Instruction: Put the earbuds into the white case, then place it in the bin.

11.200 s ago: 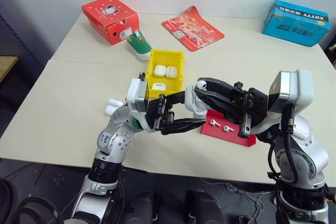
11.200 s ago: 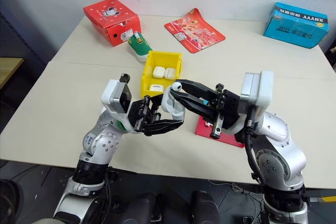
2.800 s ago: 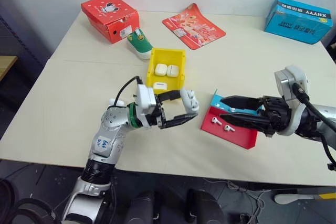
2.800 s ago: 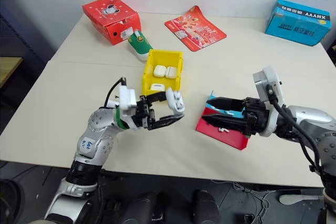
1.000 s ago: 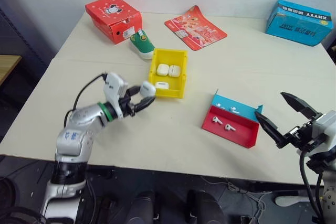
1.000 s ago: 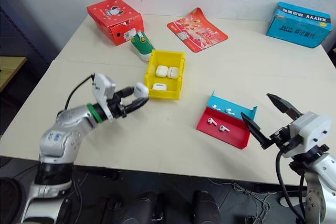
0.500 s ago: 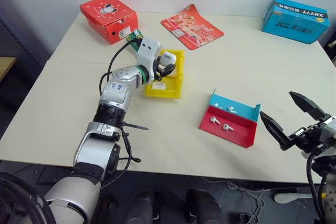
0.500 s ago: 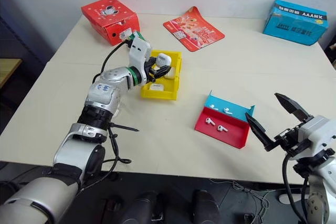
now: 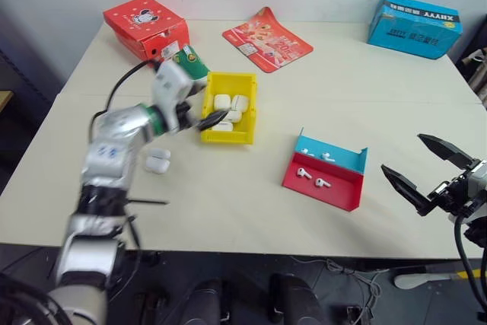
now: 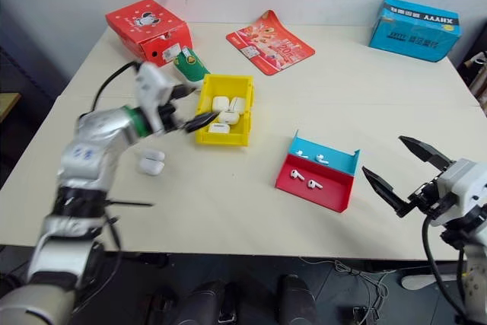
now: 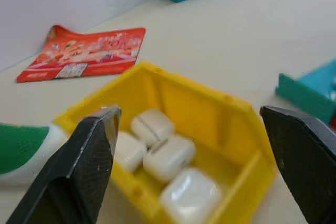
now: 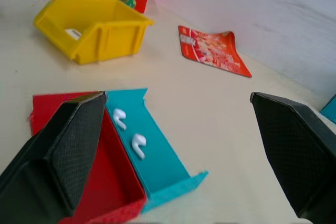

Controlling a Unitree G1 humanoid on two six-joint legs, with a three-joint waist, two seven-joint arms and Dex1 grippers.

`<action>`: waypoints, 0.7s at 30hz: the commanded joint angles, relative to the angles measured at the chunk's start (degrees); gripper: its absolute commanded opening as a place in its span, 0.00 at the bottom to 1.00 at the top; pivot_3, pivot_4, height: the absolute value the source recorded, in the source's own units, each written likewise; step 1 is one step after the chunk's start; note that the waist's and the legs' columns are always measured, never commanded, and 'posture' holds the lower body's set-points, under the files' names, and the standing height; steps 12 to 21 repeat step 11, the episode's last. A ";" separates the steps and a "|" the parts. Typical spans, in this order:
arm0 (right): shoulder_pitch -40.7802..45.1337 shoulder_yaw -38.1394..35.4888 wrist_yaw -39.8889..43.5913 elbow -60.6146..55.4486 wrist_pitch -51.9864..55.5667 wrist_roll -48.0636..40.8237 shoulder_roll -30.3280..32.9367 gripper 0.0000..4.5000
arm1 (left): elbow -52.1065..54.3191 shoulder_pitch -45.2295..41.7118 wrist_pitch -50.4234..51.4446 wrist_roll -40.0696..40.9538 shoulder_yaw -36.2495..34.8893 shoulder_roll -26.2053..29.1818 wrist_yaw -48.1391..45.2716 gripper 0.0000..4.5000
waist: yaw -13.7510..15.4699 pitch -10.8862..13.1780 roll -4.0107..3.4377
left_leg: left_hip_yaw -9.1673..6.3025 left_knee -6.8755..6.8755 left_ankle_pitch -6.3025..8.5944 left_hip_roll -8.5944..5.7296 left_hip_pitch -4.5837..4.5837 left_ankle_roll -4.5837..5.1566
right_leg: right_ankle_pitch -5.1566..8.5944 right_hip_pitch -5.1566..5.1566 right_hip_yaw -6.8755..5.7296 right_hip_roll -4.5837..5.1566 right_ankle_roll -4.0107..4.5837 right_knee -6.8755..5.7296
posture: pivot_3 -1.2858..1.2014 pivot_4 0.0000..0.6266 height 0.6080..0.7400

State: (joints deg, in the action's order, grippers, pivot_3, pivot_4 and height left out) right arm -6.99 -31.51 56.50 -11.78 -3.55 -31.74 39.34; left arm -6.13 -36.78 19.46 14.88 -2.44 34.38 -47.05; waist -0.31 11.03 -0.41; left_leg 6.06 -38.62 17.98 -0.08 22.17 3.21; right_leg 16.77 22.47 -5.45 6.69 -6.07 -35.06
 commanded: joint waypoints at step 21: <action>8.12 2.41 24.84 26.10 -11.92 2.00 13.28 1.00 | 7.01 42.24 -19.02 6.60 -31.99 14.90 -15.79 0.99 | 0.55 0.01 0.00 | -0.16 0.43 0.21 -0.23 -0.09 -0.23 | 0.06 0.02 -0.41 0.73 0.19 0.22 | 0.52 0.24 1.00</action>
